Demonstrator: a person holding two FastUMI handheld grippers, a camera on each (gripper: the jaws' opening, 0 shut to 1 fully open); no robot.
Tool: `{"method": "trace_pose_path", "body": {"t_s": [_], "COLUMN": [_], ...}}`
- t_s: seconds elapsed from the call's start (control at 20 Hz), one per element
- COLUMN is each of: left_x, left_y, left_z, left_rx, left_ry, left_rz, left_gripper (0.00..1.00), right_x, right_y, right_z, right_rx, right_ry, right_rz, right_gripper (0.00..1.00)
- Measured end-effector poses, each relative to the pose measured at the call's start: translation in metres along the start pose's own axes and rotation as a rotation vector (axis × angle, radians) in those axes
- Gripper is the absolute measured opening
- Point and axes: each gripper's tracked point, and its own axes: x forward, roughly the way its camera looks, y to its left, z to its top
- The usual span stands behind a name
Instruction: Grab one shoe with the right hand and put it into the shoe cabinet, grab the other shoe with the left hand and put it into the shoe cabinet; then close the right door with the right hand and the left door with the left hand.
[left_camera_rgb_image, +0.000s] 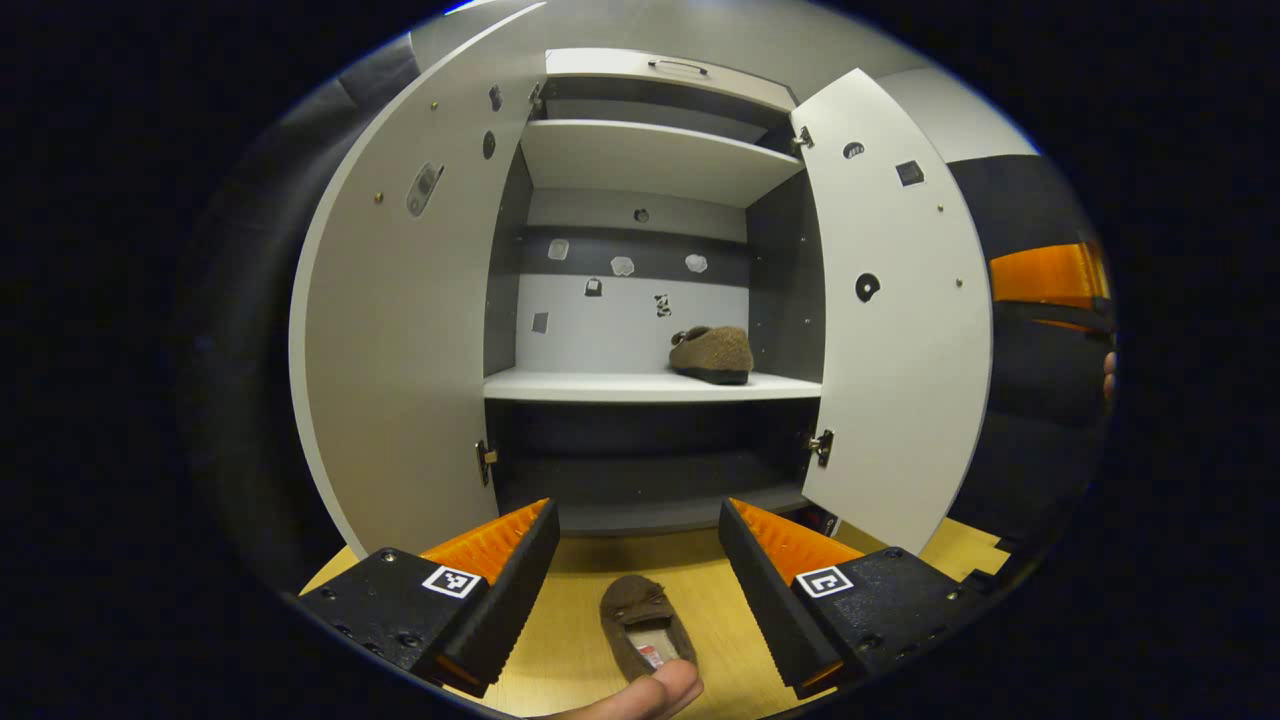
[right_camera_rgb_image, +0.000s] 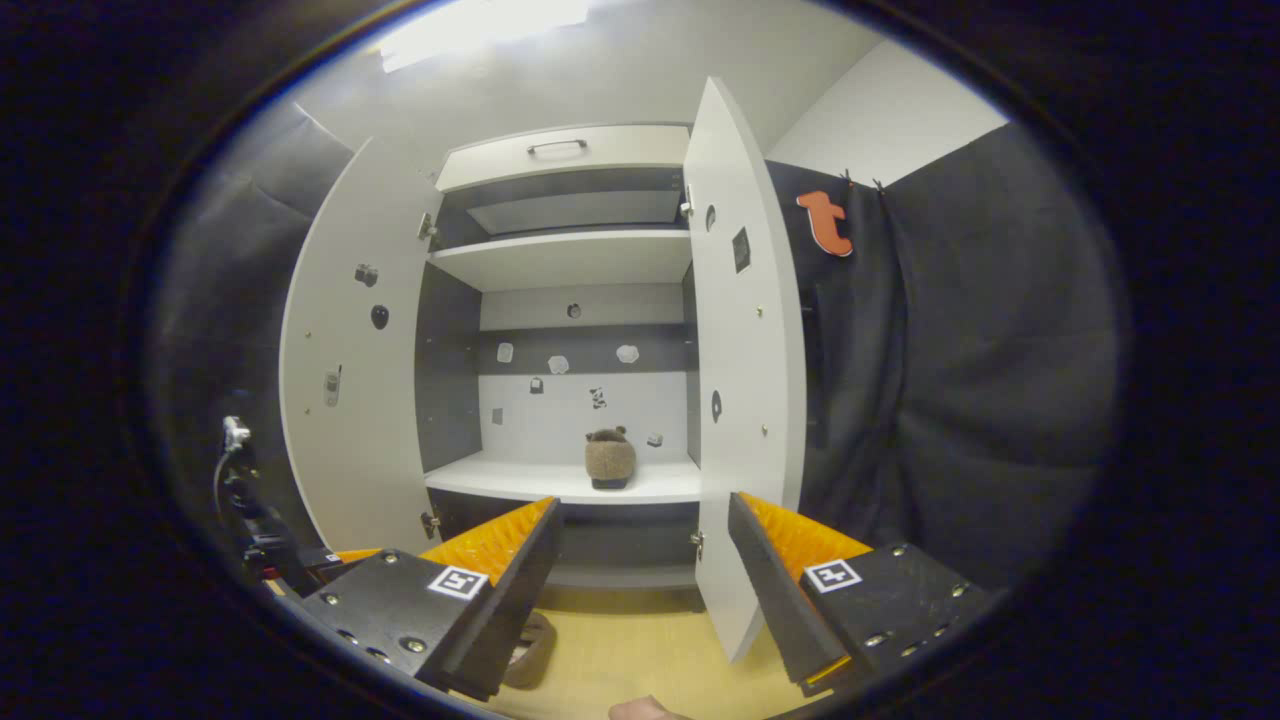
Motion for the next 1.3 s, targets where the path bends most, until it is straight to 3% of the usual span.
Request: {"method": "trace_pose_path", "body": {"t_s": [0.15,0.2,0.5,0.6,0.85,0.9,0.95,1.05,1.15,1.2,1.3], "left_x": [0.012,0.017,0.041,0.046,0.050,0.049,0.051,0.056,0.059,0.059,0.059], "left_y": [0.016,0.020,0.014,0.015,0.020,0.020,0.017,0.009,0.012,0.011,0.013], "left_z": [-0.047,-0.059,-0.169,-0.194,-0.237,-0.239,-0.238,-0.241,-0.245,-0.245,-0.244], "left_rx": [-0.019,-0.032,-0.077,-0.074,-0.106,-0.115,-0.127,-0.134,-0.139,-0.139,-0.109], "left_ry": [0.104,0.121,0.377,0.442,0.561,0.570,0.574,0.576,0.577,0.575,0.582], "left_rz": [0.035,0.041,0.012,0.010,0.027,0.017,0.006,-0.031,-0.013,-0.014,-0.005], "left_gripper": [0.99,0.99,1.00,0.99,0.97,0.88,0.85,0.74,0.32,0.14,0.07], "right_x": [-0.019,-0.023,-0.039,-0.043,-0.052,-0.053,-0.054,-0.054,-0.053,-0.054,-0.053], "right_y": [0.000,0.002,0.027,0.029,0.023,0.021,0.019,0.015,0.011,0.010,0.009], "right_z": [-0.010,-0.015,-0.026,-0.023,-0.022,-0.021,-0.022,-0.021,-0.023,-0.024,-0.029], "right_rx": [-0.045,-0.054,-0.023,-0.011,-0.006,-0.005,0.001,0.017,0.030,0.037,0.045], "right_ry": [-0.032,-0.034,-0.041,-0.050,-0.066,-0.068,-0.070,-0.074,-0.071,-0.065,-0.056], "right_rz": [-0.032,-0.047,-0.020,-0.016,-0.028,-0.030,-0.034,-0.041,-0.042,-0.043,-0.035], "right_gripper": [1.00,0.95,0.99,0.96,0.99,0.99,0.96,0.99,0.96,1.00,0.99]}}
